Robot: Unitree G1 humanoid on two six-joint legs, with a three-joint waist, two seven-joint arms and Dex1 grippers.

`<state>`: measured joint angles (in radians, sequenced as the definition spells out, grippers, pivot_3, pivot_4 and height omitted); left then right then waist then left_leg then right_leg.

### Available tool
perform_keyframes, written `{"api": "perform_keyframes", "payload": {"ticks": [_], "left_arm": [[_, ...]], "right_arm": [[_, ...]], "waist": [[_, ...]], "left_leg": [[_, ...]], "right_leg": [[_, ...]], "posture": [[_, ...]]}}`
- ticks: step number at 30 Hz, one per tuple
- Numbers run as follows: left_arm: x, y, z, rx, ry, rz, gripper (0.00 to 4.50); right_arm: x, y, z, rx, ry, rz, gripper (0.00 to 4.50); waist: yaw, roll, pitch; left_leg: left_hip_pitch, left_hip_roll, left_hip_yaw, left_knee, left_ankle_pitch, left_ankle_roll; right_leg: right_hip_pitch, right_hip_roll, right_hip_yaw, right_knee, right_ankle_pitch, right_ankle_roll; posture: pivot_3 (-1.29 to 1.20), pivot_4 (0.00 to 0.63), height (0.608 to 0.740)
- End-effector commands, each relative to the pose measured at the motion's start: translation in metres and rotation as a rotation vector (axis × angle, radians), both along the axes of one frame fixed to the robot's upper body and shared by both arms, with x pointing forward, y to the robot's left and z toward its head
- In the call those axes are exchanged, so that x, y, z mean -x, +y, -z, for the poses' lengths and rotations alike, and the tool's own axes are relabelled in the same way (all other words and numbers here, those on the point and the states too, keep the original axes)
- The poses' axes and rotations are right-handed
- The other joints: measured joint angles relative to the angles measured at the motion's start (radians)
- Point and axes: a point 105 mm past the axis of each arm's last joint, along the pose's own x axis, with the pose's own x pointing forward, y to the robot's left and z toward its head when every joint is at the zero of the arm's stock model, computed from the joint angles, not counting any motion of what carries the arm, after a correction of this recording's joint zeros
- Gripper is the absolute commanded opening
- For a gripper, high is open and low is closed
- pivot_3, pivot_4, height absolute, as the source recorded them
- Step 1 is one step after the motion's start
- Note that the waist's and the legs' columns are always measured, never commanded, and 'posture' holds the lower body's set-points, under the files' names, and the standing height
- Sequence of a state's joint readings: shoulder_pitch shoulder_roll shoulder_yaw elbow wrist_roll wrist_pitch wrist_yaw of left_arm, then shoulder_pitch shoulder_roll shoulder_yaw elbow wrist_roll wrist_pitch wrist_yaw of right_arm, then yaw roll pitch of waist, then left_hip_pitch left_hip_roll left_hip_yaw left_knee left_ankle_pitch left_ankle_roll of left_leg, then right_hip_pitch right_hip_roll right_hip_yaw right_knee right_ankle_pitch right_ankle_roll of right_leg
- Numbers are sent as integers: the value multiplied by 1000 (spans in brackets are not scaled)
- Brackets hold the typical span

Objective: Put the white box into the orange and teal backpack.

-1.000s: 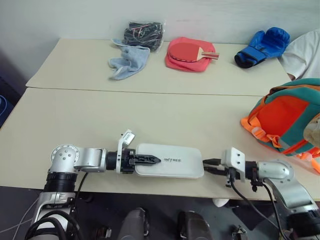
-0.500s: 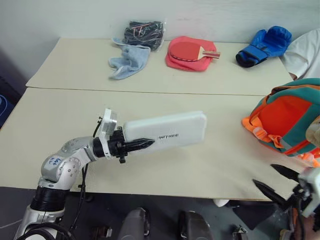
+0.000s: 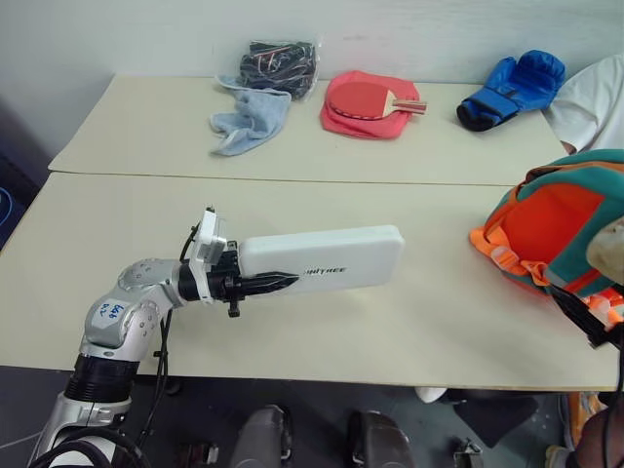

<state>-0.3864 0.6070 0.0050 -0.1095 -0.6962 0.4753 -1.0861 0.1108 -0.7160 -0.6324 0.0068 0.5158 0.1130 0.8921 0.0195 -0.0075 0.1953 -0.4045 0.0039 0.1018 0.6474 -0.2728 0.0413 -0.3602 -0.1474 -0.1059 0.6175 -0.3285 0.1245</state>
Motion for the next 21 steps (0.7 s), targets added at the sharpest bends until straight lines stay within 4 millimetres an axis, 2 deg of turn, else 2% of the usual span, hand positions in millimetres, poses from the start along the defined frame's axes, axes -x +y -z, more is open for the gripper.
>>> {"api": "perform_keyframes", "payload": {"ticks": [1,3,8,12,15,18,21], "left_arm": [[2,6,-16,13,-70,-36,1207],[0,9,-18,27,-70,-71,1207],[-9,23,-26,123,-35,-200,1207],[-22,42,-29,201,-5,-328,1207],[-34,63,-32,278,19,-447,1207],[-38,77,-28,290,33,-511,1207],[-37,88,-25,274,37,-534,1207]], "right_arm": [[-22,26,-6,1,-10,-101,2523],[-34,41,-5,1,-16,-143,1881],[-57,93,-12,-7,-78,-314,147],[-67,151,-26,-57,-151,-496,34],[-65,215,-37,-112,-190,-691,34],[-46,258,-45,-154,-180,-870,34],[-17,278,-48,-188,-101,-1034,34]], "waist": [[-6,0,0],[-10,0,0],[-22,0,0],[-28,0,0],[-39,0,0],[-49,0,0],[-46,0,0]], "left_leg": [[0,0,0,1,0,0],[0,0,0,1,0,0],[0,0,-1,1,0,0],[0,1,-1,1,1,0],[0,2,-1,0,2,-2],[-1,4,-1,0,2,-3],[-2,6,-1,0,1,-4]], "right_leg": [[0,0,0,1,0,0],[0,0,-1,2,0,0],[0,0,-2,4,0,0],[0,1,-2,5,0,0],[-1,2,-2,5,0,0],[-2,4,-2,6,0,0],[-5,11,-2,7,0,0]], "posture": [[0,150,740],[0,150,740],[0,150,740],[0,150,740],[0,150,740],[0,150,740],[0,150,740]]}}
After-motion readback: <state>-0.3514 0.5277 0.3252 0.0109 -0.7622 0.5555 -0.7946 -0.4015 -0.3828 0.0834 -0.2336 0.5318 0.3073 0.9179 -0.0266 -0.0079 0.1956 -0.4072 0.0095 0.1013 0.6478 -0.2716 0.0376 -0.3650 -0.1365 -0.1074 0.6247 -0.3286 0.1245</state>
